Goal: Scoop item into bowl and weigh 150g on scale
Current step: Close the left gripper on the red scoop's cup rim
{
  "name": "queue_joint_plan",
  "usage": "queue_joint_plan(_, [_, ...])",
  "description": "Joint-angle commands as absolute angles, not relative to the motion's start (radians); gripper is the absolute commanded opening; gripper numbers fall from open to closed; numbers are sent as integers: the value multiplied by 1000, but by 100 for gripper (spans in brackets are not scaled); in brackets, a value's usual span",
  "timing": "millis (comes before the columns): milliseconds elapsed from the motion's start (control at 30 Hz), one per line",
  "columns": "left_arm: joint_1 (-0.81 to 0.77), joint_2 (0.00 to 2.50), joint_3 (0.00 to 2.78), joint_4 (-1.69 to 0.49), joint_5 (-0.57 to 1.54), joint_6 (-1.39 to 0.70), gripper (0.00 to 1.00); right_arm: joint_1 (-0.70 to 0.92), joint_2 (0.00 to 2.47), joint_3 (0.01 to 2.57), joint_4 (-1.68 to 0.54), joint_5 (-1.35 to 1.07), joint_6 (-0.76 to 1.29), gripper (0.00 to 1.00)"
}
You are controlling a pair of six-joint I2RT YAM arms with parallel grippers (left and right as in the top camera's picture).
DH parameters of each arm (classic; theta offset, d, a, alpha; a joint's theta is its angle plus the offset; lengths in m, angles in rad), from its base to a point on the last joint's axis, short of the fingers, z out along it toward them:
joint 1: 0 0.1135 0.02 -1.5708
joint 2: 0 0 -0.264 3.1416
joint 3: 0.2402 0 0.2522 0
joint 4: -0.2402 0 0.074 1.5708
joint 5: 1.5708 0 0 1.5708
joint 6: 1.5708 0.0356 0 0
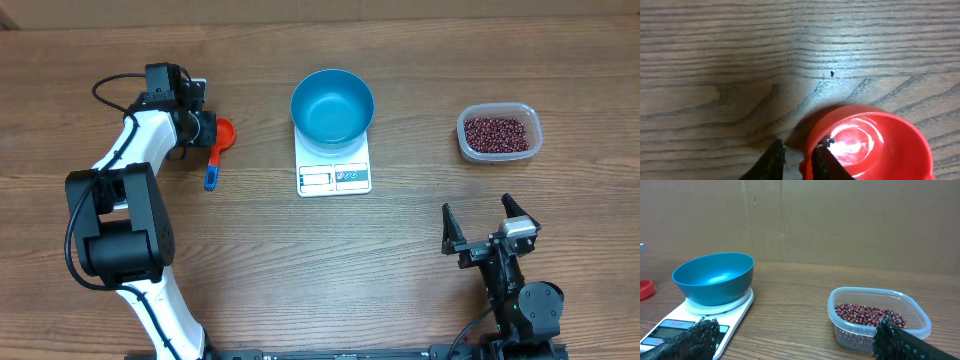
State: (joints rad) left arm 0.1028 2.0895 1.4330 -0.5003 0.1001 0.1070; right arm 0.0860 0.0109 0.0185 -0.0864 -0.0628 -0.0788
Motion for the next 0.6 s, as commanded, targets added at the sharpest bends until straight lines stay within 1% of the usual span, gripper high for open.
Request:
queue_joint_plan(0, [102,2106,1426,-496,120,96,18,91,3,8,-80,-53,-73,100])
queue_joint_plan(333, [94,2106,1424,-495,151,81,18,91,3,8,-80,-53,-73,100])
queue_joint_plan(467, [88,2106,1405,-481,152,81,21,91,3,8,-80,-53,-73,100])
queue_joint_plan(567, [87,2106,1382,-469,150,81,18,91,3,8,-80,-53,-73,100])
